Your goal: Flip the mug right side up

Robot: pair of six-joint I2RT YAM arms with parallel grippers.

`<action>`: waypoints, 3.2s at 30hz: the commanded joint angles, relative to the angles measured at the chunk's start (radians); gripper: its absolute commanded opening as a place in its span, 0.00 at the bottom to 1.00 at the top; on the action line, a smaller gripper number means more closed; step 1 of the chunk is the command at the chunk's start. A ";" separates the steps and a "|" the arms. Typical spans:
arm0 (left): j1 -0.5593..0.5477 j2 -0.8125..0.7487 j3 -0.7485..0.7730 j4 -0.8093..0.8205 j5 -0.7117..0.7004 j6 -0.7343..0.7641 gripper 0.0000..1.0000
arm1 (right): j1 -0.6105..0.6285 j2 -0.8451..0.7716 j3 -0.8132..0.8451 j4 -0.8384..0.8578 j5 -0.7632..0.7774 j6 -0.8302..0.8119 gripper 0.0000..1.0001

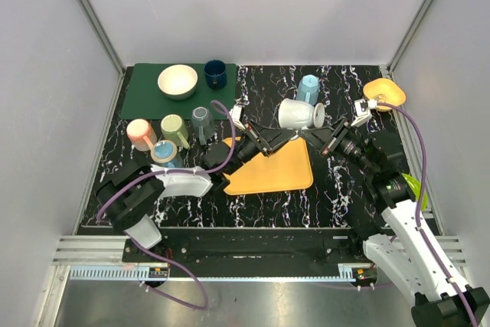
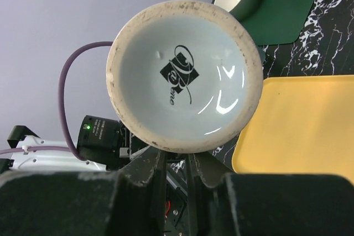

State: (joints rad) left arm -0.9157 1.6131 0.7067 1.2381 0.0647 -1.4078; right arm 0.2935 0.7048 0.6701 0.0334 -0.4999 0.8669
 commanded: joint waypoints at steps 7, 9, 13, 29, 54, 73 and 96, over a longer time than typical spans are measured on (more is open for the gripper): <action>0.034 0.005 0.066 0.251 0.089 -0.005 0.00 | 0.016 -0.021 0.014 0.077 -0.153 -0.002 0.00; 0.047 0.008 0.071 0.291 0.144 -0.013 0.00 | 0.018 -0.024 0.008 0.100 -0.178 0.003 0.00; 0.061 -0.028 0.045 0.293 0.168 0.003 0.00 | 0.018 -0.030 0.006 0.103 -0.198 0.009 0.00; 0.066 -0.389 -0.062 -0.221 0.098 0.383 0.00 | 0.018 -0.011 0.077 0.022 -0.201 -0.032 0.56; -0.031 -0.294 0.180 -1.020 -0.377 0.903 0.00 | 0.018 -0.123 0.155 -0.553 0.207 -0.344 0.53; -0.074 0.180 0.456 -0.902 -0.433 1.112 0.00 | 0.026 -0.176 0.138 -0.609 0.304 -0.379 0.53; -0.077 0.309 0.544 -0.947 -0.436 1.129 0.43 | 0.042 -0.174 0.118 -0.602 0.340 -0.411 0.53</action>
State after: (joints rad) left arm -0.9855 1.9831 1.2652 0.2260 -0.3302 -0.2810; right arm 0.3264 0.5293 0.7853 -0.5774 -0.1825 0.4721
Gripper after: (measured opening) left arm 0.351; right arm 0.534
